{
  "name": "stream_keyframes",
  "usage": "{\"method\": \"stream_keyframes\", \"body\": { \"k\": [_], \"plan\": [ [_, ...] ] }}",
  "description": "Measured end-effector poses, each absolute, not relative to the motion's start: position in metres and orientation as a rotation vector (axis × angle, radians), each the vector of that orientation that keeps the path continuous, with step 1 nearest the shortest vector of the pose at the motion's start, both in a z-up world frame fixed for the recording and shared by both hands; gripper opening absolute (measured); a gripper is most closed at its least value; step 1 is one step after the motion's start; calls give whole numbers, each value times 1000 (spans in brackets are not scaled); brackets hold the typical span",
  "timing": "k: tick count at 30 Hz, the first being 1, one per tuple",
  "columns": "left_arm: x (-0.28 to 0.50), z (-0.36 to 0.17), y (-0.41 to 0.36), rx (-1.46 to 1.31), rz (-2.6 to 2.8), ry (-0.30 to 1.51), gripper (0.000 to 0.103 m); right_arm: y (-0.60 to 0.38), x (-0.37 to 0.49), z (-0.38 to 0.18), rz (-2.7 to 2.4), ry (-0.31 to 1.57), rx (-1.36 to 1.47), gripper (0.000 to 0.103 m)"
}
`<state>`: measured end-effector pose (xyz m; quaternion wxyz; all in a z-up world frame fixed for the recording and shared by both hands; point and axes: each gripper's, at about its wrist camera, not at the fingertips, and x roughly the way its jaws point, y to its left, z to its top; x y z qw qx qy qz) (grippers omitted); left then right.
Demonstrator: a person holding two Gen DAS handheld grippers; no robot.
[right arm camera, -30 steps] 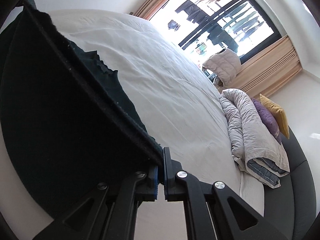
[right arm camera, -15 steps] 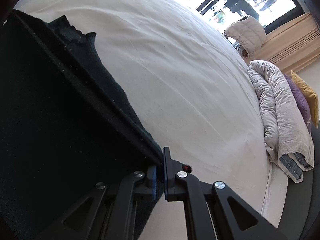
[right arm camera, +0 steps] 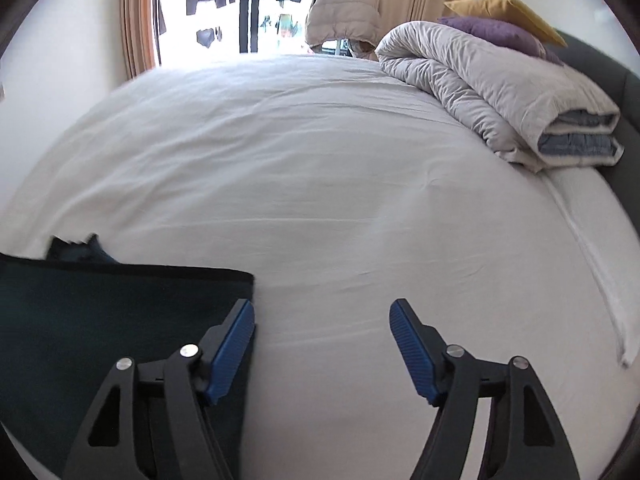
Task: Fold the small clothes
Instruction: 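Open both tools and release the folded hem onto the sweater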
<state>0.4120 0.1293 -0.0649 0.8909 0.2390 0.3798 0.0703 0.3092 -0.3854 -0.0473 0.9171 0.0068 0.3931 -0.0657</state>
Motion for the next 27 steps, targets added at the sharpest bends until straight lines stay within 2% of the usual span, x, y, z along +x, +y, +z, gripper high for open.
{"method": "stream_keyframes", "body": {
  "k": [3, 5, 11, 14, 16, 19, 24, 27],
  "plan": [
    [387, -43, 123, 418, 113, 738, 87, -366, 277, -49, 39, 771, 159, 61],
    [375, -40, 107, 413, 71, 727, 87, -347, 268, -59, 158, 773, 233, 60],
    [339, -86, 38, 454, 8, 816, 82, -292, 262, -122, 218, 905, 209, 58],
    [343, -107, 41, 391, 32, 865, 82, -303, 261, -133, 157, 888, 182, 46],
    [345, -106, 57, 307, 23, 877, 83, -321, 262, -133, 135, 869, 222, 45],
    [338, -111, 67, 250, 14, 875, 85, -337, 259, -128, 78, 855, 253, 31],
    [322, -110, 86, 152, -1, 845, 85, -328, 236, -102, 72, 732, 289, 34],
    [316, -107, 74, 207, 23, 803, 85, -304, 231, -108, 174, 736, 253, 46]
  ]
}}
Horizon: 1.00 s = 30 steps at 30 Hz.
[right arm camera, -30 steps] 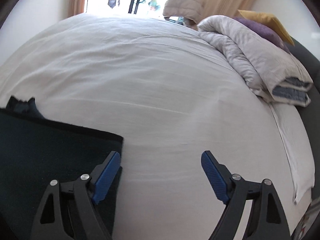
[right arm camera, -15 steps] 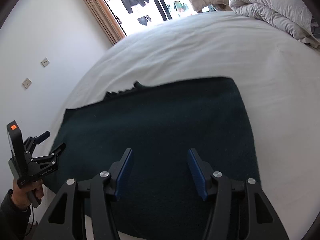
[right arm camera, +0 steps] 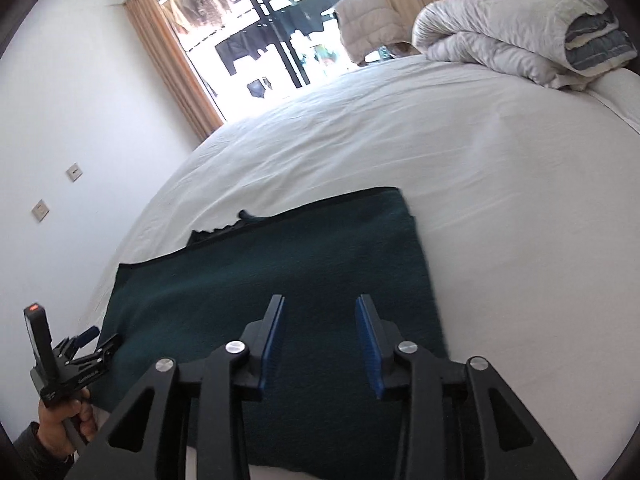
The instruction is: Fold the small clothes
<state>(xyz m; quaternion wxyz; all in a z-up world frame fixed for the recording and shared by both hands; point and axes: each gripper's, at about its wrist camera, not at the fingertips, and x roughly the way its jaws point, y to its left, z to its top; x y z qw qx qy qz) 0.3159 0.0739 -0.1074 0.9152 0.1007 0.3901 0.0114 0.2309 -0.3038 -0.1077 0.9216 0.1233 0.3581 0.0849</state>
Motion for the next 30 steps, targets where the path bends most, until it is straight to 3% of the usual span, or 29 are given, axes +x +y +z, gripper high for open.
{"method": "stream_keyframes", "body": {
  "k": [3, 4, 5, 6, 7, 10, 11, 14, 19, 24, 25, 27, 30],
  "plan": [
    [304, -106, 62, 287, 41, 781, 85, -306, 234, -133, 168, 803, 248, 46],
    [302, -106, 60, 299, 44, 781, 84, -316, 231, -141, 153, 808, 274, 38],
    [300, -108, 61, 306, 47, 784, 85, -329, 228, -145, 153, 794, 319, 21],
    [298, -108, 63, 304, 47, 785, 85, -341, 226, -147, 137, 785, 360, 15],
    [299, -108, 64, 299, 47, 787, 85, -354, 222, -148, 103, 786, 382, 0],
    [294, -109, 73, 303, 60, 793, 85, -382, 211, -145, -42, 782, 357, 0],
    [292, -110, 78, 303, 64, 802, 85, -389, 209, -144, -94, 789, 353, 6],
    [293, -112, 86, 273, 71, 818, 85, -389, 194, -126, -93, 740, 408, 8],
    [273, -83, 48, 333, 54, 736, 82, -306, 191, -100, 228, 684, 417, 15],
    [276, -104, 12, 397, 1, 792, 83, -255, 217, -138, 363, 838, 398, 19],
    [276, -109, 14, 389, -5, 805, 83, -256, 218, -148, 332, 871, 388, 18],
    [275, -111, 23, 344, -24, 818, 85, -272, 216, -163, 311, 884, 408, 2],
    [274, -117, 36, 311, -48, 826, 87, -310, 209, -168, 265, 844, 514, 0]
  ]
}}
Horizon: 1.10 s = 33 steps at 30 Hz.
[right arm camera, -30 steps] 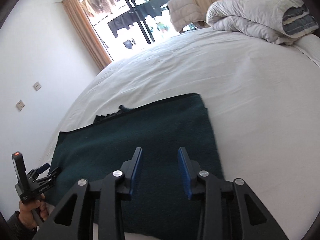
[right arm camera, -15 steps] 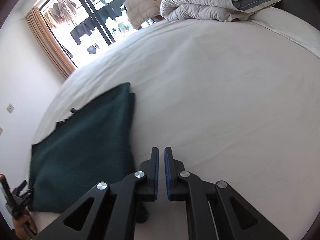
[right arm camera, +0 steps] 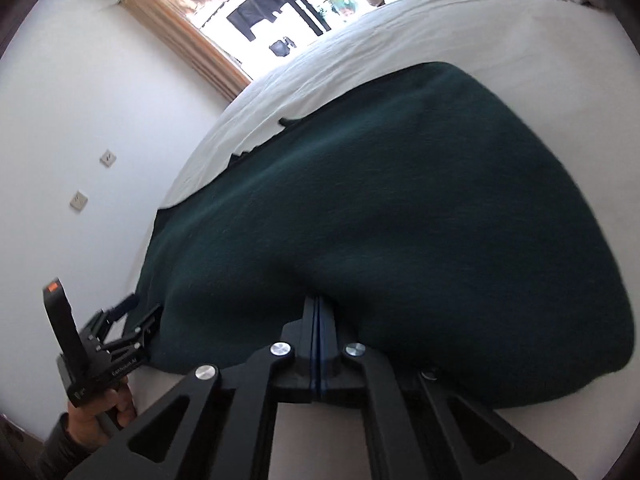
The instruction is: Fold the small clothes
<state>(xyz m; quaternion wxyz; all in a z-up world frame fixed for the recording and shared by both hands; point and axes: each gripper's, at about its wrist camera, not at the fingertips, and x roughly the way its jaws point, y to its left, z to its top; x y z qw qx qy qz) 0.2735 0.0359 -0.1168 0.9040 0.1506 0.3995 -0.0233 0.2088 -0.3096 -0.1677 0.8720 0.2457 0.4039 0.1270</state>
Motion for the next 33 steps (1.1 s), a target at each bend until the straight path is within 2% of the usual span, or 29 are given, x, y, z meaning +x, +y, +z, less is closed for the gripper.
{"method": "stream_keyframes", "body": {
  "k": [9, 10, 12, 14, 16, 19, 23, 24, 25, 26, 28, 31, 32, 33],
  "plan": [
    [270, -124, 64, 139, -73, 863, 89, -370, 187, -154, 85, 747, 588, 0],
    [271, -125, 67, 124, -78, 866, 90, -371, 182, -147, 48, 731, 587, 7],
    [274, -128, 71, 94, -84, 875, 92, -364, 176, -132, 87, 690, 593, 8],
    [275, -129, 72, 81, -86, 879, 94, -344, 180, -123, 169, 688, 585, 21],
    [276, -130, 72, 81, -84, 878, 95, -321, 192, -119, 269, 702, 584, 30],
    [277, -130, 71, 83, -84, 880, 95, -299, 209, -128, 348, 747, 589, 34],
    [279, -132, 70, 82, -85, 880, 95, -310, 215, -157, 279, 827, 592, 33],
    [279, -132, 70, 80, -86, 880, 95, -320, 212, -162, 273, 818, 606, 26],
    [279, -132, 70, 81, -87, 879, 95, -332, 207, -165, 258, 812, 635, 13],
    [280, -133, 70, 81, -87, 878, 95, -343, 203, -167, 237, 803, 664, 7],
    [279, -133, 70, 79, -87, 878, 96, -366, 191, -164, 169, 771, 684, 4],
    [276, -132, 72, 80, -87, 874, 96, -382, 180, -145, 44, 735, 621, 7],
    [275, -132, 72, 80, -86, 873, 96, -383, 177, -135, 31, 716, 606, 16],
    [274, -132, 72, 80, -86, 872, 96, -379, 176, -125, 34, 692, 585, 20]
  ]
}}
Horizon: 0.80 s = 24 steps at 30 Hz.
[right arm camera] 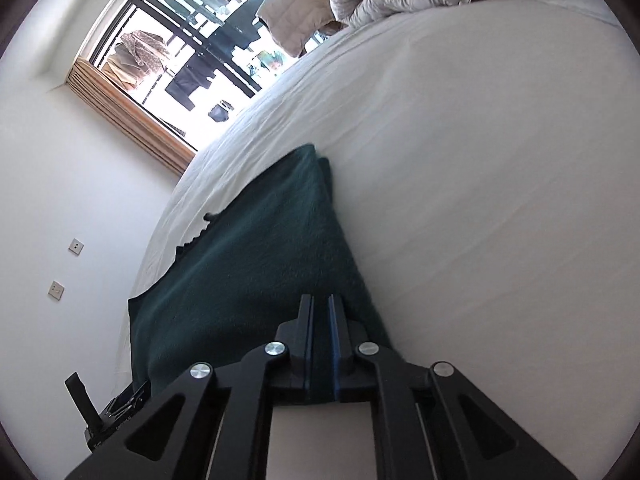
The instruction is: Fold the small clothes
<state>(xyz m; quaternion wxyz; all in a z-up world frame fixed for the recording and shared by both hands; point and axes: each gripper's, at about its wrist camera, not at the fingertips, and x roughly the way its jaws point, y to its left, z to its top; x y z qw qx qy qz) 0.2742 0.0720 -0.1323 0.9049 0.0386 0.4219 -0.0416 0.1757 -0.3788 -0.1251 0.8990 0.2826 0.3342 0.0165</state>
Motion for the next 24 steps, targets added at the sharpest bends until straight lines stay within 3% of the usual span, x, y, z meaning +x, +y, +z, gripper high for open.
{"method": "stream_keyframes", "body": {
  "k": [2, 6, 12, 24],
  "plan": [
    [274, -133, 72, 81, -85, 871, 96, -359, 181, -105, 93, 657, 543, 33],
    [271, -132, 74, 81, -84, 871, 96, -306, 215, -90, 244, 664, 485, 44],
    [271, -132, 76, 68, -90, 872, 97, -250, 281, -104, 357, 727, 535, 48],
    [272, -135, 79, 50, -98, 866, 99, -229, 338, -143, 336, 857, 560, 45]
  ]
}}
